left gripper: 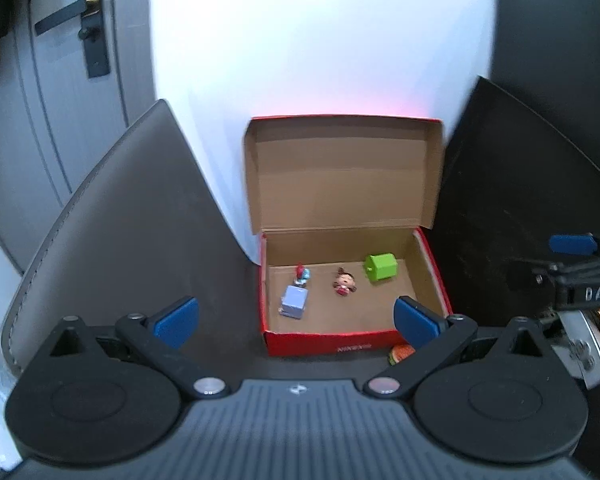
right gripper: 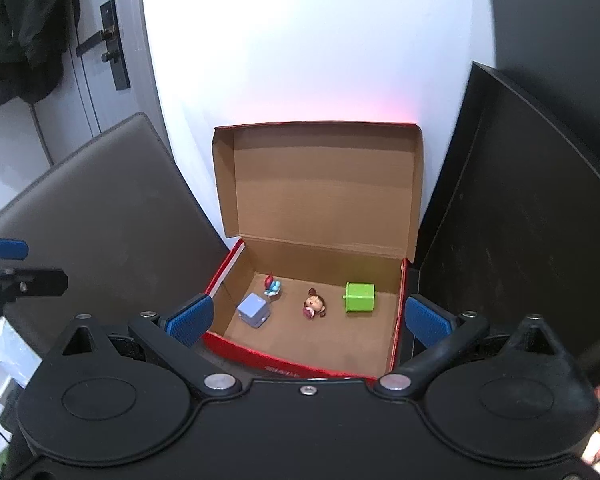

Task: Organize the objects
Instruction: 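Raise both open tools up and back away from the shoebox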

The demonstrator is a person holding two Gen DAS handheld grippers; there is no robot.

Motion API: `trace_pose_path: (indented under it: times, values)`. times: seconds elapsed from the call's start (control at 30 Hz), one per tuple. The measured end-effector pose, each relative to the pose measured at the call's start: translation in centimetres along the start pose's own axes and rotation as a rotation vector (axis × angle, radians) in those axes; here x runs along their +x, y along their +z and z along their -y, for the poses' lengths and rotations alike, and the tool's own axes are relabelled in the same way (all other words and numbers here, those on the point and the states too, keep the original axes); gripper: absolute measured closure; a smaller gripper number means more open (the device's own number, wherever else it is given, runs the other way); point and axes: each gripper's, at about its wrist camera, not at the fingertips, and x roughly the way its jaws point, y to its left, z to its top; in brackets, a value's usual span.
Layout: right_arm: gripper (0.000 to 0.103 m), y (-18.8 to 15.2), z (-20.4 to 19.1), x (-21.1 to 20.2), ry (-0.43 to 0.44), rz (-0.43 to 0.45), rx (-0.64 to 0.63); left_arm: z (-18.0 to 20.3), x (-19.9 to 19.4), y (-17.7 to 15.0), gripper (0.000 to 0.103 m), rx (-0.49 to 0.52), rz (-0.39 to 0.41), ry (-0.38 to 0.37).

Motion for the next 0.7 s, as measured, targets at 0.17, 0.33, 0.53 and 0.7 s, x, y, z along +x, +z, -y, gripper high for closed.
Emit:
trace_pose_path:
  times: [0.17,0.33,0.53,0.7]
  values:
    - [0.000,-0.9,0.1,-2.5,0.009,0.019,0.058,0.9,-1.6,-1.5,0.000,0.007,-0.009,-0.065]
    - [0.000,-2.2,-0.5,-4.3,0.020,0.030,0.088,1.0,-3.0,-3.0,0.000,-0.002,-0.013,-0.072]
    - [0.000,-4.1,-1.1,-6.1,0.018,0.041,0.134,0.9,-4.9,-4.6,0.000,-0.019,-0.005,-0.056]
    - [0.000,-5.4,-1.5,-7.6,0.013,0.030,0.139,1.0,-5.9,-6.1,0.000,-0.023,-0.019,-0.059]
